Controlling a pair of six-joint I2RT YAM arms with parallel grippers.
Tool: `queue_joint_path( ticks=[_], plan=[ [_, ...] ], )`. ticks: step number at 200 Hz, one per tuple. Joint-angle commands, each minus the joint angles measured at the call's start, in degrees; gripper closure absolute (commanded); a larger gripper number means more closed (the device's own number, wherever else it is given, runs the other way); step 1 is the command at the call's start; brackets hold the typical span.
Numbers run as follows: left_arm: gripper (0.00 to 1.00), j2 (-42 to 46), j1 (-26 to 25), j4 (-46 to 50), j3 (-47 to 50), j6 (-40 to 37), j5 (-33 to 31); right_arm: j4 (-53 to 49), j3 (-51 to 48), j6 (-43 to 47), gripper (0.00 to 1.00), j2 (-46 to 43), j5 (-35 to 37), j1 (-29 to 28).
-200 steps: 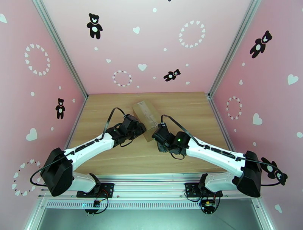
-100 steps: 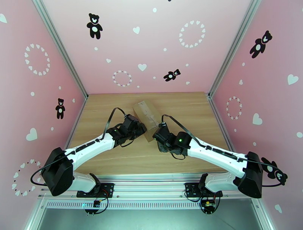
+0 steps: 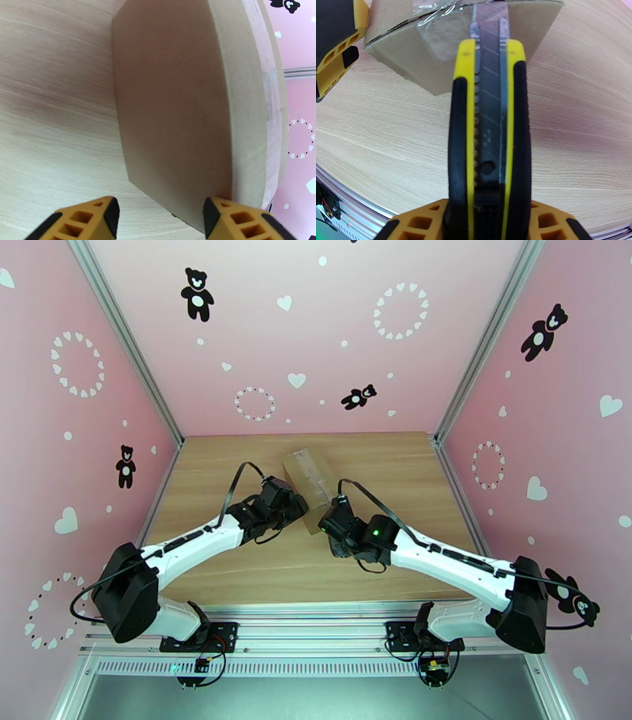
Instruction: Unpack the express box
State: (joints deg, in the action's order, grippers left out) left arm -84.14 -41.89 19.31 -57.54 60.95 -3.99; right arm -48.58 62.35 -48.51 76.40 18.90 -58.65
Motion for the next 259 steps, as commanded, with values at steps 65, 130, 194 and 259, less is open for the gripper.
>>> queue_joint_path(
  ticks=[65, 130, 194, 259],
  plan=[
    [0.37, -4.40, -5.00, -6.97, -3.70, -0.13, 5.92, 12.02, 5.06, 12.82, 1.00, 2.53, -16.43, -6.21],
    [0.37, -5.03, -5.13, -7.01, -4.25, 0.06, 5.74, 12.10, 6.03, 13.09, 1.00, 3.22, -16.35, -7.34],
    [0.37, -5.35, -5.61, -7.30, -4.60, 0.31, 5.04, 12.16, 6.68, 13.18, 1.00, 4.11, -15.90, -8.34],
    [0.37, -4.32, -5.84, -5.15, -4.78, -0.27, 3.36, 8.28, 6.21, 12.46, 1.00, 3.63, -11.90, -8.41]
  ],
)
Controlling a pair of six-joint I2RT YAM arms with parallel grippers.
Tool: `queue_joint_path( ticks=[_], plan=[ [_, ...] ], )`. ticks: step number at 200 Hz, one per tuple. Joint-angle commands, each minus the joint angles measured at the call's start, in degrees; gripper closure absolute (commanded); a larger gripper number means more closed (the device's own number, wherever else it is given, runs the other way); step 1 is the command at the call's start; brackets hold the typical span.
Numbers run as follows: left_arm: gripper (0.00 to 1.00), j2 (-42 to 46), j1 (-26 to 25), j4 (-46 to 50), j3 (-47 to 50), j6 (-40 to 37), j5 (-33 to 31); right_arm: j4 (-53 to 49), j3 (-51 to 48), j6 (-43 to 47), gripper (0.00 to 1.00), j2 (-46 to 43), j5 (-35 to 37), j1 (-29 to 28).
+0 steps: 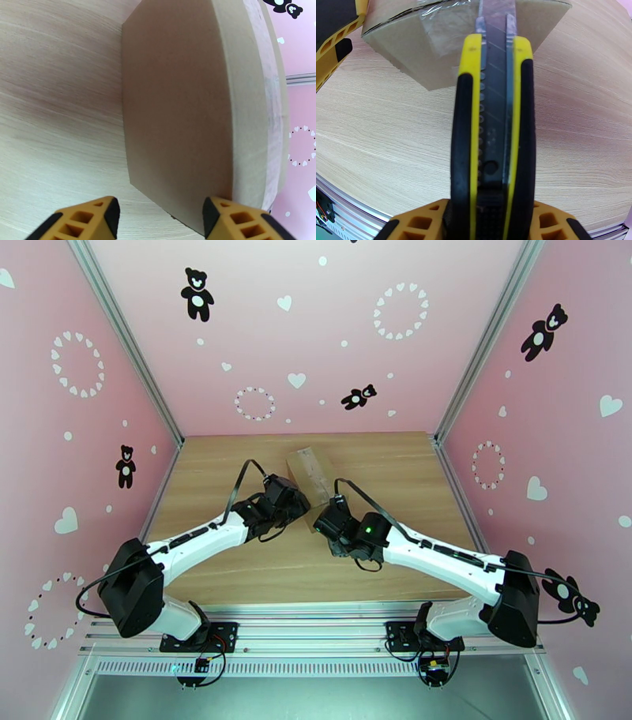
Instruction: Unpack the express box
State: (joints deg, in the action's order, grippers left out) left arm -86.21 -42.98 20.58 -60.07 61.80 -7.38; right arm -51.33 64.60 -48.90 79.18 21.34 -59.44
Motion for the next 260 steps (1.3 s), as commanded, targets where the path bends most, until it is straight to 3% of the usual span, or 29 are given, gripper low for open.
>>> queue_joint_path(
  ticks=[1, 95, 156, 260],
  plan=[
    [0.37, -2.13, -4.74, -6.29, -2.24, -1.14, 6.71, 10.88, 3.96, 12.82, 1.00, 0.83, -14.15, -7.66],
    [0.37, 2.58, -4.74, 3.91, -3.30, -4.36, 2.43, 7.22, 0.33, 13.36, 1.00, -2.62, -11.50, -4.59],
    [0.37, 2.93, -4.40, 12.67, -10.38, -9.22, -2.81, 8.10, -1.82, 14.72, 1.00, -3.41, -12.53, -2.59],
    [0.36, -3.77, 4.11, 16.13, -23.40, -19.11, -0.66, 9.00, -3.52, 15.77, 1.00, -3.85, -13.88, -0.50]
  ],
)
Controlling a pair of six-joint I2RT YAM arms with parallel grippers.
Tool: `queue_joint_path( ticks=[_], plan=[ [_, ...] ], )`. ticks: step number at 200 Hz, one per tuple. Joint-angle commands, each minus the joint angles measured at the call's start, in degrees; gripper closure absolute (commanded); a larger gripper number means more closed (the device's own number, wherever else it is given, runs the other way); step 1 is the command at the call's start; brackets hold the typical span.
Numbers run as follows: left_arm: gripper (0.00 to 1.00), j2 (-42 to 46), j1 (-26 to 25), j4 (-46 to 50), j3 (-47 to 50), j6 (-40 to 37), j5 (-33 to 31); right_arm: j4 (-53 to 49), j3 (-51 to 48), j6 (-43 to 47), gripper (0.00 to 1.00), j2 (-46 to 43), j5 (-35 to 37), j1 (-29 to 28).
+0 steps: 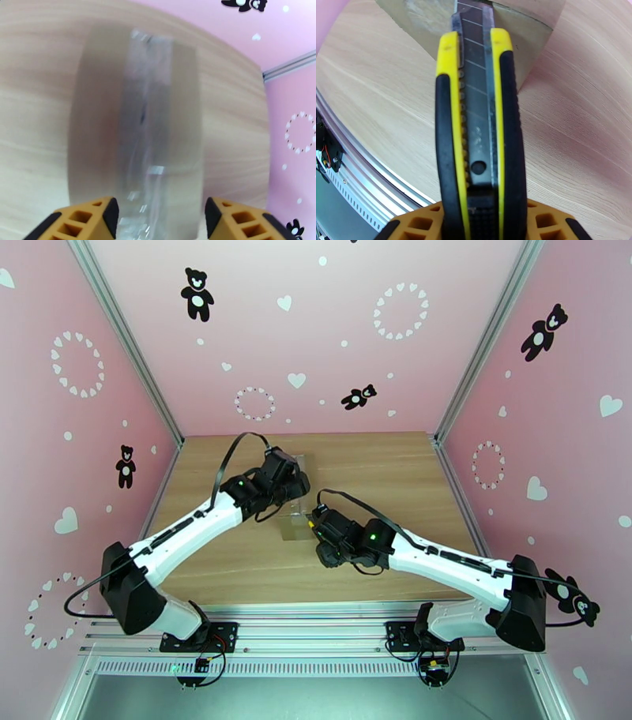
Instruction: Unpack the express box
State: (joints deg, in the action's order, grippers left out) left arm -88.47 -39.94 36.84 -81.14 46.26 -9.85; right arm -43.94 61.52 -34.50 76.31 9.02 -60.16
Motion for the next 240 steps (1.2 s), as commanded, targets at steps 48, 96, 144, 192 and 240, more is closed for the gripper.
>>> queue_joint_path(
  ticks=[48, 96, 144, 192, 240],
  plan=[
    [0.36, -4.21, 3.62, 2.16, -5.00, -6.77, 2.11, -0.14, -0.09, 1.50, 1.00, -1.67, -0.25, 1.00],
    [0.36, 0.52, 7.02, 0.23, 0.99, -6.66, 2.18, -2.52, -0.06, 3.07, 1.00, -3.40, 1.34, 2.90],
    [0.36, 3.09, 7.34, -0.08, 3.95, -6.20, 4.72, -5.08, 2.23, 5.73, 1.00, -4.17, 2.66, 3.32],
    [0.34, 0.82, 7.35, 0.02, -0.43, -9.84, 7.29, -5.39, 2.39, 6.07, 1.00, -4.13, 1.85, 3.33],
    [0.35, -10.83, 7.67, 4.57, -14.61, -15.50, 6.17, -5.58, 1.99, 4.50, 1.00, -4.52, 1.25, 3.34]
  ],
)
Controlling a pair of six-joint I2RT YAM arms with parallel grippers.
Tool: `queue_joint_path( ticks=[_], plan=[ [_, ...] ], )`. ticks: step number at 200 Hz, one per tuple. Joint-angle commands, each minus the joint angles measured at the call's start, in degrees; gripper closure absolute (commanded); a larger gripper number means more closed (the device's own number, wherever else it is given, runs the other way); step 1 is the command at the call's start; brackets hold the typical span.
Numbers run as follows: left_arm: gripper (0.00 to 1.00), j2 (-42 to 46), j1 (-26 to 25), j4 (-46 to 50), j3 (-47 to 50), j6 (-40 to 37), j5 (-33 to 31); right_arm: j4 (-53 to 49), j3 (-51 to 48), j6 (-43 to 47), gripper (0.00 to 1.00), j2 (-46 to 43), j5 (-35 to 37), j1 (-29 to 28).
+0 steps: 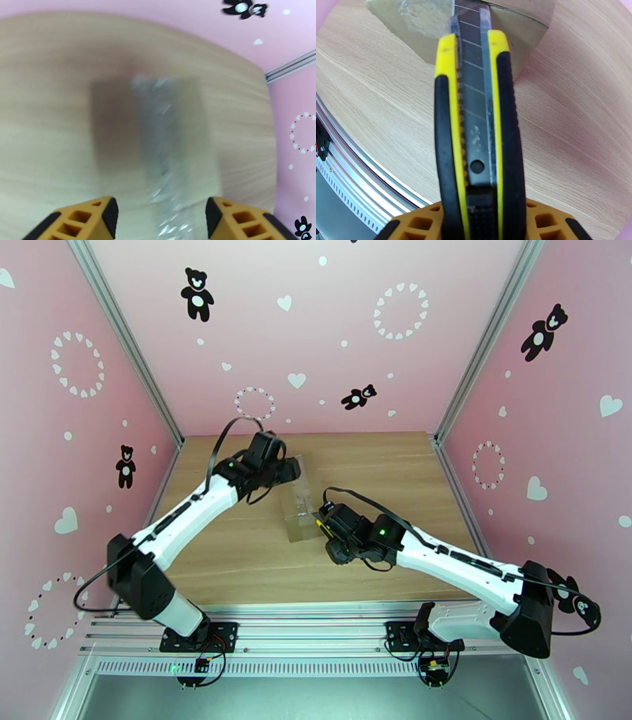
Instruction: Unpack the express box
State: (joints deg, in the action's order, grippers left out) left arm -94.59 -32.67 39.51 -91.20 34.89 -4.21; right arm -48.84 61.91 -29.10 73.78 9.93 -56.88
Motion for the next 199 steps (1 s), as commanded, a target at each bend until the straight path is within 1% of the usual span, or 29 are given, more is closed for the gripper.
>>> queue_joint_path(
  ticks=[1, 47, 64, 75, 102, 122, 148, 199],
  plan=[
    [0.35, -4.85, 0.40, 1.94, -4.84, -4.22, 0.61, -0.75, 1.62, -0.88, 1.00, -1.98, 0.34, 0.04],
    [0.36, -16.59, 1.01, 4.11, -16.42, -7.64, 2.71, -2.85, 1.73, -2.52, 1.00, -3.03, 1.77, 0.02],
    [0.37, -20.17, 1.81, 6.99, -20.93, -8.39, 0.10, -3.26, 1.43, -3.04, 1.00, -3.26, 2.41, 0.03],
    [0.37, -21.63, 3.15, 8.25, -22.61, -8.46, -0.06, -3.23, 1.23, -3.40, 1.00, -3.29, 2.52, 0.02],
    [0.37, -23.18, 8.21, 9.42, -24.01, -7.22, 0.86, -3.33, 0.99, -3.99, 1.00, -3.42, 3.11, 0.04],
    [0.36, -23.03, 10.47, 10.38, -24.01, -7.79, 0.33, -3.37, 1.02, -4.03, 1.00, -3.66, 3.68, 0.04],
    [0.36, -22.46, 11.86, 10.74, -23.26, -9.38, -1.49, -3.38, 1.06, -4.03, 1.00, -3.59, 4.04, 0.02],
    [0.36, -25.54, 12.36, 10.21, -24.76, -11.59, -0.71, -2.07, 1.03, -4.28, 1.00, -2.94, 3.22, 0.02]
  ],
)
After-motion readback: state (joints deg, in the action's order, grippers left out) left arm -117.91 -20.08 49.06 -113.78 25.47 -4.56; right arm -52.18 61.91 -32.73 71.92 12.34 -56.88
